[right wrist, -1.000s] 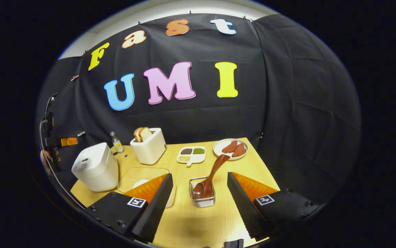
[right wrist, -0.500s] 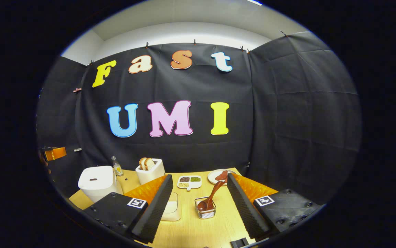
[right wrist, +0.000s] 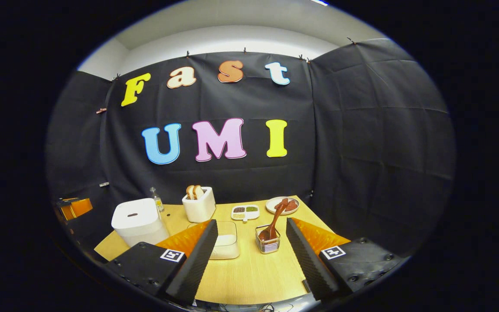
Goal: Close the left gripper, press the button to open the rice cooker; take a wooden spoon from the chopstick holder with the right hand, scoop a spoonful of rice and pour it into the rice cooker, then put the wooden spoon back into the chopstick holder.
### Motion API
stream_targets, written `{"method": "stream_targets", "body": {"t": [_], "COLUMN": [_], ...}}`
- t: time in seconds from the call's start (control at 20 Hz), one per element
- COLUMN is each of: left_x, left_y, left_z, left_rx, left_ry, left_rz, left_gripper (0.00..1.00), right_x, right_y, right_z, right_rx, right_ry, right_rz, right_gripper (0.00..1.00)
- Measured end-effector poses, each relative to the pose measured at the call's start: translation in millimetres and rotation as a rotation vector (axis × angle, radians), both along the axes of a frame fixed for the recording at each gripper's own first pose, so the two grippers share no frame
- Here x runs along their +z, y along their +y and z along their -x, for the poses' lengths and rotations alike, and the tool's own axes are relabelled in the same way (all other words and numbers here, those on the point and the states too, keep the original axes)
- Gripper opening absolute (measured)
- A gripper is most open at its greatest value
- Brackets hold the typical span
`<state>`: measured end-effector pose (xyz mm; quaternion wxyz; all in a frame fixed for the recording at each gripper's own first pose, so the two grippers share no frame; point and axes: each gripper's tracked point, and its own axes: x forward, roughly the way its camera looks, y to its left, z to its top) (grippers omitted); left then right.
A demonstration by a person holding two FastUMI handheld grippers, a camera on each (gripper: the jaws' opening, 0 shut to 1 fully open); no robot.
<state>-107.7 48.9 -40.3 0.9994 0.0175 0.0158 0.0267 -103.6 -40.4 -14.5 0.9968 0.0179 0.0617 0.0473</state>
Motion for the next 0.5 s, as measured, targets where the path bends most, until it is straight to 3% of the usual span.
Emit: {"method": "stream_targets", "body": {"t": [0.35, 0.5], "left_x": [9, -7], "left_y": [-3, 3], "left_z": [-8, -7], "left_rx": [-0.033, 0.047], "left_ry": [-0.004, 0.013], "left_rz": [-0.037, 0.019], "left_gripper": [0.96, 0.96], "right_x": [1, -11], "right_y": [18, 20], "right_z": [5, 8], "right_rx": [0.016, 0.004], "right_ry": [-0.013, 0.011], "right_rz": [-0.016, -0.024], "right_gripper": [0.98, 0.98]}}
